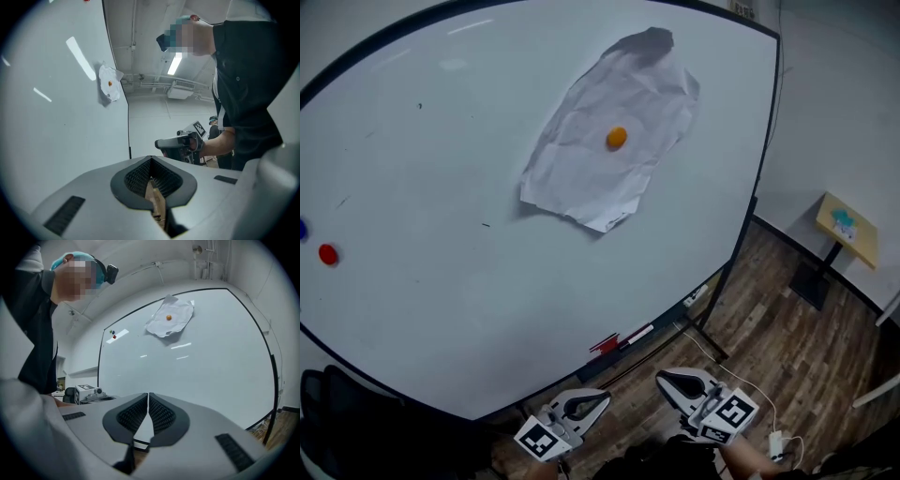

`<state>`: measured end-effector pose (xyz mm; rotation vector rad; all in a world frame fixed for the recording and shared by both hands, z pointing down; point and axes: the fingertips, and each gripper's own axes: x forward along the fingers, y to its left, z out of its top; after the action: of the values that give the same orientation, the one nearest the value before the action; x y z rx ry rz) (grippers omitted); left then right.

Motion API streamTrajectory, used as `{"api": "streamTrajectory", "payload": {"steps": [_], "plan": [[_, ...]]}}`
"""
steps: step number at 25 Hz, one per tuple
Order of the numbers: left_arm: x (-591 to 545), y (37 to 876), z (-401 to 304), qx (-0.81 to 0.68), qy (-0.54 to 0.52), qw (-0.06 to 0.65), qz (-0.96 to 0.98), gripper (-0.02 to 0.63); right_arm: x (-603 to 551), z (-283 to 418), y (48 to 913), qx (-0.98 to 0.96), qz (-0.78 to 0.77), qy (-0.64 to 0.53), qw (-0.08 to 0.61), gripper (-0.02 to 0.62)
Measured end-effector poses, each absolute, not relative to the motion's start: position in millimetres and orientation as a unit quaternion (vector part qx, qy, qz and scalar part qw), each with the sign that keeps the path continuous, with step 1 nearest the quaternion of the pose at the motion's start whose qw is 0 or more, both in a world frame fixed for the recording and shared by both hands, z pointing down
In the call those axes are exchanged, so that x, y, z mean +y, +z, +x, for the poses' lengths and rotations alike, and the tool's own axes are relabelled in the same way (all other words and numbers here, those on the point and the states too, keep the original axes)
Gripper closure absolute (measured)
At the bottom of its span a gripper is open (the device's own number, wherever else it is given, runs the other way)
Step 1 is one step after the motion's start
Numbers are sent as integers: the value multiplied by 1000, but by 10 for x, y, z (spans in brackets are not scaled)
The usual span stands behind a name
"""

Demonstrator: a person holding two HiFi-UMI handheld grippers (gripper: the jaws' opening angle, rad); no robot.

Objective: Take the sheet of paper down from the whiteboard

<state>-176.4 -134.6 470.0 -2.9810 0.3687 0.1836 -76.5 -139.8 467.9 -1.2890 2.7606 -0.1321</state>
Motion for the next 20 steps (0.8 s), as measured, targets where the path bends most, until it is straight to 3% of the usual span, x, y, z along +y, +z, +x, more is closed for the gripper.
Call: {"api": "streamTrajectory", "payload": {"steps": [11,20], "plan": [[-1791,4285,-1529,154,49,93,-982,594,-1928,-579,4654,924,-375,-46,54,574],[-2184,3471,-1066,193,41,195,-961,594,-2516,-28,4168,935,-342,-10,99,574]]}}
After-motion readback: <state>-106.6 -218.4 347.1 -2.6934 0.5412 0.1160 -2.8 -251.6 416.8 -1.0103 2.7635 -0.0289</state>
